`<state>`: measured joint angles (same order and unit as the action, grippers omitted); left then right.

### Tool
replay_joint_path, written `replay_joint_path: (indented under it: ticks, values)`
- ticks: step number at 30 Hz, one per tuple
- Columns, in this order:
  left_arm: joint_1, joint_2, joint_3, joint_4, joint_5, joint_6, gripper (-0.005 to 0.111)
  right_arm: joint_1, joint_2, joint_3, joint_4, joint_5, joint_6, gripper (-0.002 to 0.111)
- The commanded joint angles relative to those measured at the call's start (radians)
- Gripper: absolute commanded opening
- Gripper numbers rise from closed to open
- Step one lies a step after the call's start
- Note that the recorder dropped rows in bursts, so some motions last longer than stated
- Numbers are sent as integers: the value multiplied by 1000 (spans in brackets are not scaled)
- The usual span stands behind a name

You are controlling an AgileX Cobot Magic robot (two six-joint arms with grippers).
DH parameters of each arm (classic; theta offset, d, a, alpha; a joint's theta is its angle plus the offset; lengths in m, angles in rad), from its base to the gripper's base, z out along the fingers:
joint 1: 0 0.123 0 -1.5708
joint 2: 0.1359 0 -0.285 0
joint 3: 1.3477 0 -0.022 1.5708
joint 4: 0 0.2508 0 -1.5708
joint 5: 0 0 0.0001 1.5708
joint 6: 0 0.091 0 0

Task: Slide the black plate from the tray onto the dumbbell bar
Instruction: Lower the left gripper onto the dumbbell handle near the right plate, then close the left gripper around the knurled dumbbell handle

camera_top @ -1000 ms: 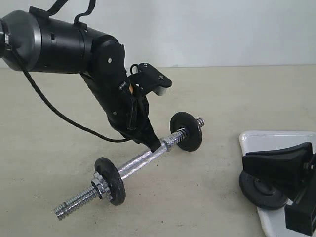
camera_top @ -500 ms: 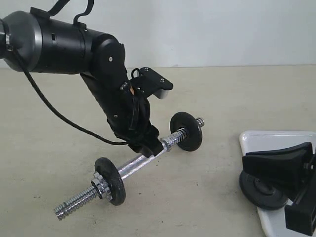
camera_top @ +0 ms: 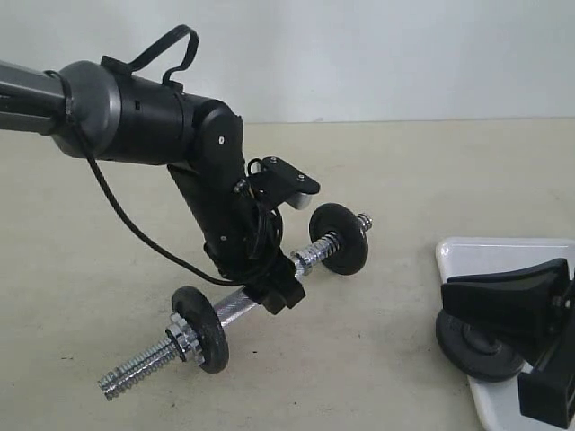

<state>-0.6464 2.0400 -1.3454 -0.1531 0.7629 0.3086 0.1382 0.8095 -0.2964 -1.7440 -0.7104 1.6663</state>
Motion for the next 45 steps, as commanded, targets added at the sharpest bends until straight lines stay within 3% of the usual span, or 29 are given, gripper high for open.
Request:
replay_joint_path:
  ticks: [1, 24, 45]
  values:
    - [-5, 10, -7, -8, -17, 7, 57, 1, 2, -6, 0, 24, -1, 0]
    - [-5, 11, -5, -15, -29, 7, 57, 1, 2, -6, 0, 35, 3, 0]
    - [-5, 74, -5, -41, -222, -1, 53, 1, 2, -6, 0, 25, 3, 0]
